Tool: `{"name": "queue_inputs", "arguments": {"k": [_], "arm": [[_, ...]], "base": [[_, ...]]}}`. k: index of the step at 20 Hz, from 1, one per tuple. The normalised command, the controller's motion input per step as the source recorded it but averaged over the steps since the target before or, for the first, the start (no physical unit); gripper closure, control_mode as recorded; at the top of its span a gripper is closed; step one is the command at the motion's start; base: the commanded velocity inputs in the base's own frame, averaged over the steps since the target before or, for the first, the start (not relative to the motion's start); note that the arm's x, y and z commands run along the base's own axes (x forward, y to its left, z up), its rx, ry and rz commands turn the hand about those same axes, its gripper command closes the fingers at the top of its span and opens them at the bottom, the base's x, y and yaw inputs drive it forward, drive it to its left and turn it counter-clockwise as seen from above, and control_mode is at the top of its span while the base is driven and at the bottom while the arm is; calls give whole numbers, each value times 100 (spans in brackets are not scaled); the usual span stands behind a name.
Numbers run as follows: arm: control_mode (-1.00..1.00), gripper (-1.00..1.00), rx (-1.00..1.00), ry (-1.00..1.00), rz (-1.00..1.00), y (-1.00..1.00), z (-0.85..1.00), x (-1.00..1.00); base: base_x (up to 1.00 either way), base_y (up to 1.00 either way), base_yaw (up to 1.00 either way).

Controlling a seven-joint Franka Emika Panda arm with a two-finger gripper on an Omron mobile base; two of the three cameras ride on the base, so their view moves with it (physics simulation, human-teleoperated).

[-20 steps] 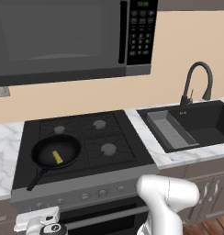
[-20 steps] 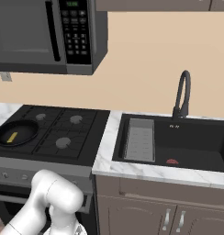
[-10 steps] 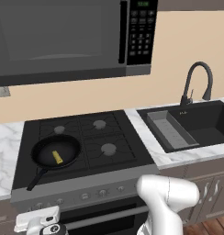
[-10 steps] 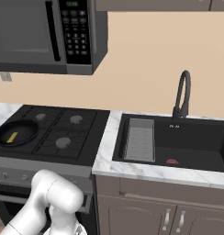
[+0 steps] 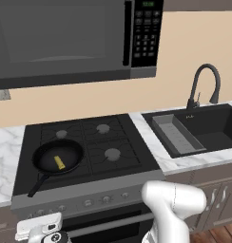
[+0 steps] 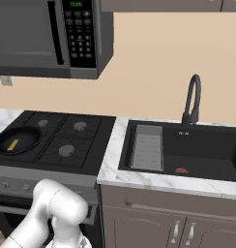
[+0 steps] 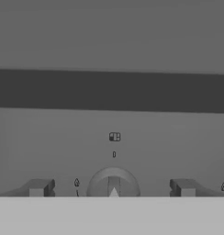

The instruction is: Pick up the butter stick and place it in the pan. Then turn on the burner for the pan.

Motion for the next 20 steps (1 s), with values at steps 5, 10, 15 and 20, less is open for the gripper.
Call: {"name": "queue_inputs", "arguments": {"k": [5,10,15,20], "arm": [[-100,-100,0,-1,0,0,-2,11],[-100,-100,0,0,0,0,-8,15],[-100,-100,0,0,0,0,-1,6],[-100,-100,0,0,0,0,0,0]], "base": [[0,0,0],[0,0,0],[0,0,0],[0,0,0]]}}
